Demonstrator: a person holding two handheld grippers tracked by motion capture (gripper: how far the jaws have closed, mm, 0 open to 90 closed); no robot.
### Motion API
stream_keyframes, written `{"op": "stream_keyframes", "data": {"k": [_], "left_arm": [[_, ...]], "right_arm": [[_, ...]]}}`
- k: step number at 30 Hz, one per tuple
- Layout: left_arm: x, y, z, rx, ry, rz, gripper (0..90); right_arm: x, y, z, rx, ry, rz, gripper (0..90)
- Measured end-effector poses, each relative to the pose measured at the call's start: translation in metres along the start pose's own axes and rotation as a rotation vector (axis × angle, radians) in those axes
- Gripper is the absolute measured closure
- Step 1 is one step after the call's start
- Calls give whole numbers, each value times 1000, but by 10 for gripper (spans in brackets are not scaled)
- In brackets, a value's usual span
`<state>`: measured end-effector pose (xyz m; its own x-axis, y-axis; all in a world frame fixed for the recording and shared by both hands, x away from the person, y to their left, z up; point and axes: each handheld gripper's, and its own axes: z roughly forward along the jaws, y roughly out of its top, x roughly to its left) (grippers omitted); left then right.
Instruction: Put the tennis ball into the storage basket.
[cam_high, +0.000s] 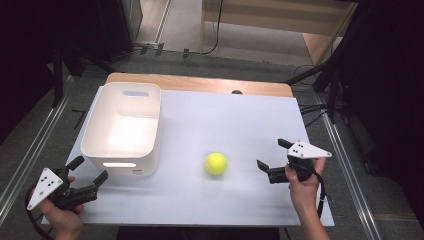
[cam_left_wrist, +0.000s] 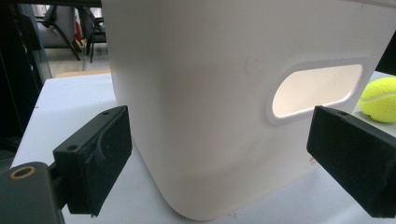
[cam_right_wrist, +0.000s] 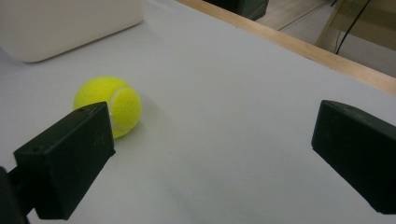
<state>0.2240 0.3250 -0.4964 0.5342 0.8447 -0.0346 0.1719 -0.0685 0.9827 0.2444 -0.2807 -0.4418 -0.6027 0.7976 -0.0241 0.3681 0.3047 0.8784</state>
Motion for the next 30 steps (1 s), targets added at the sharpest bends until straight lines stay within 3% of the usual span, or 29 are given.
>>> {"op": "stream_keyframes", "data": {"k": [30], "left_arm": [[0, 0, 0, -3, -4, -4, 72]], "right_arm": [[19, 34, 35, 108, 107, -92, 0]]}}
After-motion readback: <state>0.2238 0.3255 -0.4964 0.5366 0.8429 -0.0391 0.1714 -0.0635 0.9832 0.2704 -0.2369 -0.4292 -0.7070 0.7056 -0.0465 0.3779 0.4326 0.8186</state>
